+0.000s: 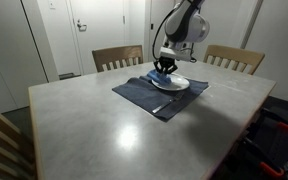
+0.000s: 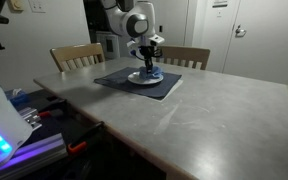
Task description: Take the fork off the plate then use the towel to wipe the plate
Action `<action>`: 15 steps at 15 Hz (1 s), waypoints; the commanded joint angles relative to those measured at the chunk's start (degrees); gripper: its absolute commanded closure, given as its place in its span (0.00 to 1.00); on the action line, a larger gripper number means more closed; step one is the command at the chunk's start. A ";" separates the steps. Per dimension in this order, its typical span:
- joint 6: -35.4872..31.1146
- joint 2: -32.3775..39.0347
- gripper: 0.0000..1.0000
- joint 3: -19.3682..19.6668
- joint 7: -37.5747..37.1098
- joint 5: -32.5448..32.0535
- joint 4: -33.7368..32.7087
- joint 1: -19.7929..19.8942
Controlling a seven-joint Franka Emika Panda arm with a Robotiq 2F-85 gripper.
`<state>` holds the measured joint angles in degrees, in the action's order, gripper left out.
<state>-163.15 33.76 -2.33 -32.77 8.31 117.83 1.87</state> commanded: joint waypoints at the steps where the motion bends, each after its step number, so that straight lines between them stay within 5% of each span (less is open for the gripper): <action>1: 3.47 -1.53 0.98 -8.87 15.37 8.79 2.02 7.78; 3: 7.15 -0.87 0.98 -11.00 22.41 12.67 0.87 9.88; 5: 13.78 -1.27 0.98 -9.20 23.93 13.50 0.05 9.16; 10: 29.65 -2.23 0.98 2.81 8.86 6.47 -3.05 0.10; 15: 43.54 1.27 0.98 8.73 -3.16 -1.22 -8.39 -5.32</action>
<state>-126.97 32.12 3.53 -30.86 10.42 113.11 -0.74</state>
